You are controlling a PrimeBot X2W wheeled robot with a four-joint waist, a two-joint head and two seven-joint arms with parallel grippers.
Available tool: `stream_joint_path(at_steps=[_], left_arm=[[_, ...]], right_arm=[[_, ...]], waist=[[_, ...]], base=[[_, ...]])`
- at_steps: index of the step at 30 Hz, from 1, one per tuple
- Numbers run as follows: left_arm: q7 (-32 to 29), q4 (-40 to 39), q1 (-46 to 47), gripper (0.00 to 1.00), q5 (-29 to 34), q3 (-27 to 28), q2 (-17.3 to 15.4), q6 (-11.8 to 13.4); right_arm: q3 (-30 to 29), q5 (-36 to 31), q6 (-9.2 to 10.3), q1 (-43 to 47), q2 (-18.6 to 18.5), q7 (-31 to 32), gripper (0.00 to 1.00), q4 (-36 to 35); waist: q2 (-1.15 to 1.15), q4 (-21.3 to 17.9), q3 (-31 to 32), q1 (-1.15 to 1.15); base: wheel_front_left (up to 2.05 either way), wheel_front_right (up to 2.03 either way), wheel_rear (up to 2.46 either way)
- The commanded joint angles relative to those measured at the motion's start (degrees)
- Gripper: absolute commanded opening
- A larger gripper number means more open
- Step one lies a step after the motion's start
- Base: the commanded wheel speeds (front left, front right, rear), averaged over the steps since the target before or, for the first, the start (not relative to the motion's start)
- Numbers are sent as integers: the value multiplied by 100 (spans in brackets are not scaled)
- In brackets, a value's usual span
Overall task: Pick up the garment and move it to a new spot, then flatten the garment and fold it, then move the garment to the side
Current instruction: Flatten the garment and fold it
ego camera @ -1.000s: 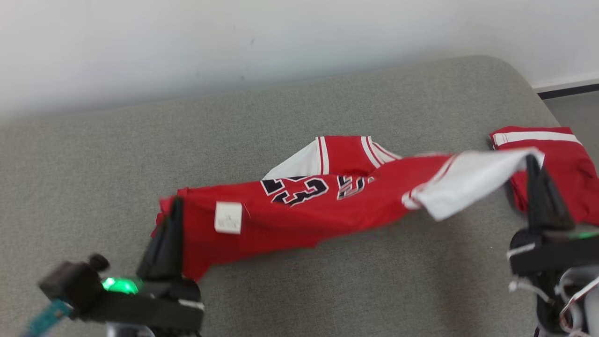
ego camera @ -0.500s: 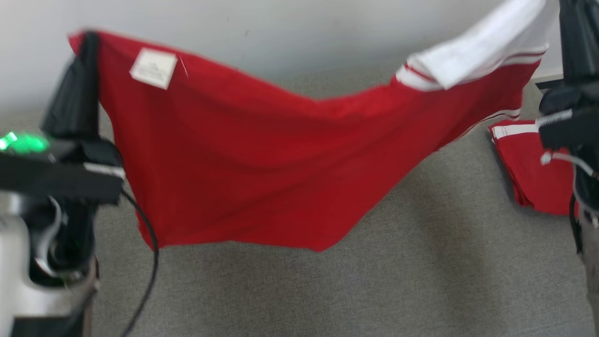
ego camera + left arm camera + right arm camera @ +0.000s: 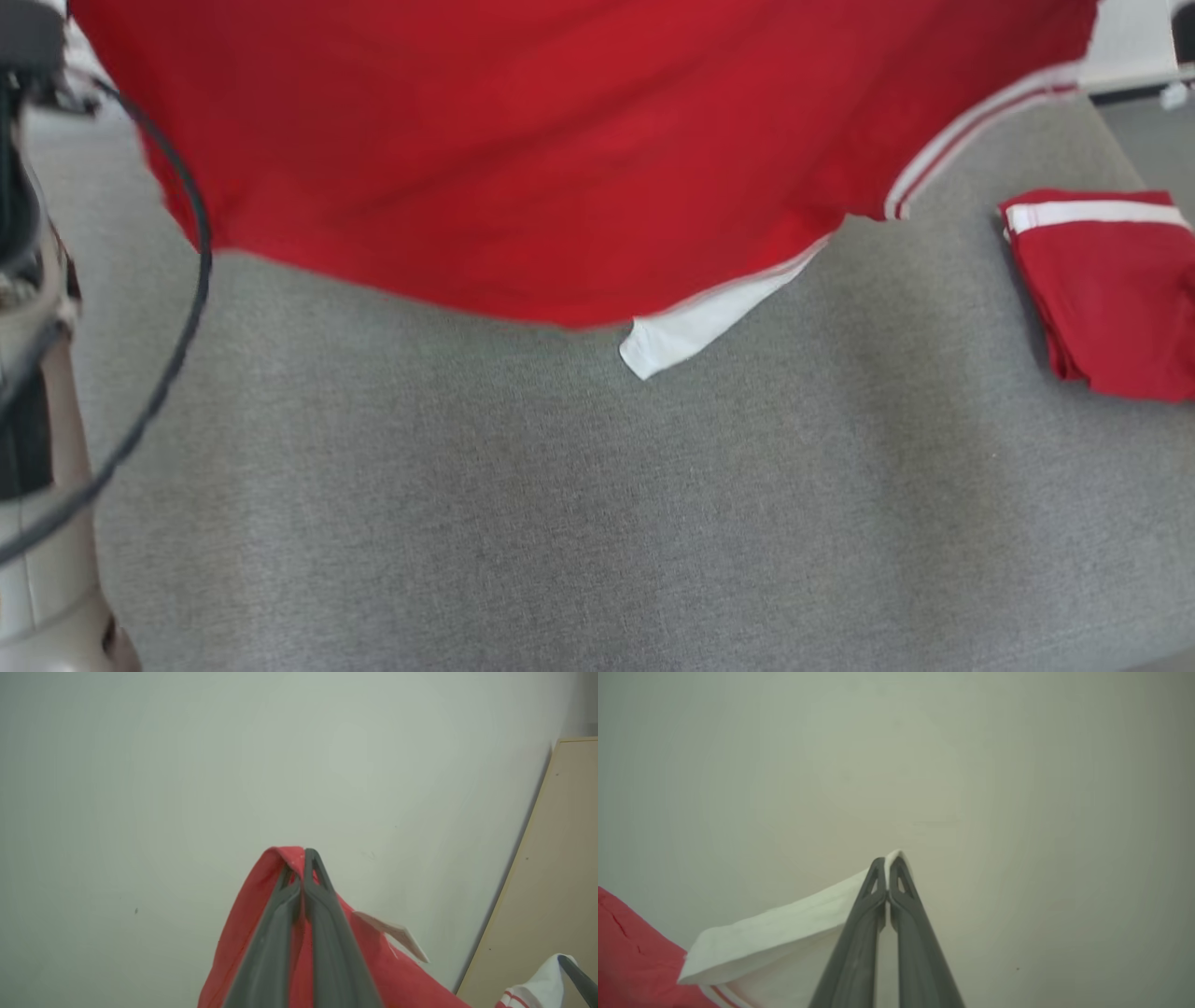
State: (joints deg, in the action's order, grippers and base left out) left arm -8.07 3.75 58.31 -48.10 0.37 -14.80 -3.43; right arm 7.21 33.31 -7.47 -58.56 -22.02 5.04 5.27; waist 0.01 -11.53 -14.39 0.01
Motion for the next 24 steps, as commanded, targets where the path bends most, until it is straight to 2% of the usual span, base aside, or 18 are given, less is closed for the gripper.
stream_joint_path(at_steps=[1,7,14,19,24], left_arm=[[51,79,197,0,110,-13,-21,31],[273,496,1140,0,488,-109,-71,202],[926,1056,2219,0,959,9,-296,376],[1568,1276,2756,0,1112,217,-397,366],[2189,1292,3359,0,1126,471,-357,197]], right_arm=[[82,51,-1,-183,-31,-4,0,80],[386,96,-1,-1070,41,-81,0,653],[258,-139,-1,-2121,288,-628,0,1435],[21,-481,-1,-2732,365,-1320,0,1688],[-456,-948,0,-3458,506,-1933,0,1730]], waist=[[-1,-94,-343,-1],[-1,-228,-1112,-1],[-1,-325,-1890,-1],[-1,-338,-2126,-1],[-1,-320,-2289,-1]], base=[[0,0,0],[0,0,0],[0,0,0],[0,0,0],[0,0,0]])
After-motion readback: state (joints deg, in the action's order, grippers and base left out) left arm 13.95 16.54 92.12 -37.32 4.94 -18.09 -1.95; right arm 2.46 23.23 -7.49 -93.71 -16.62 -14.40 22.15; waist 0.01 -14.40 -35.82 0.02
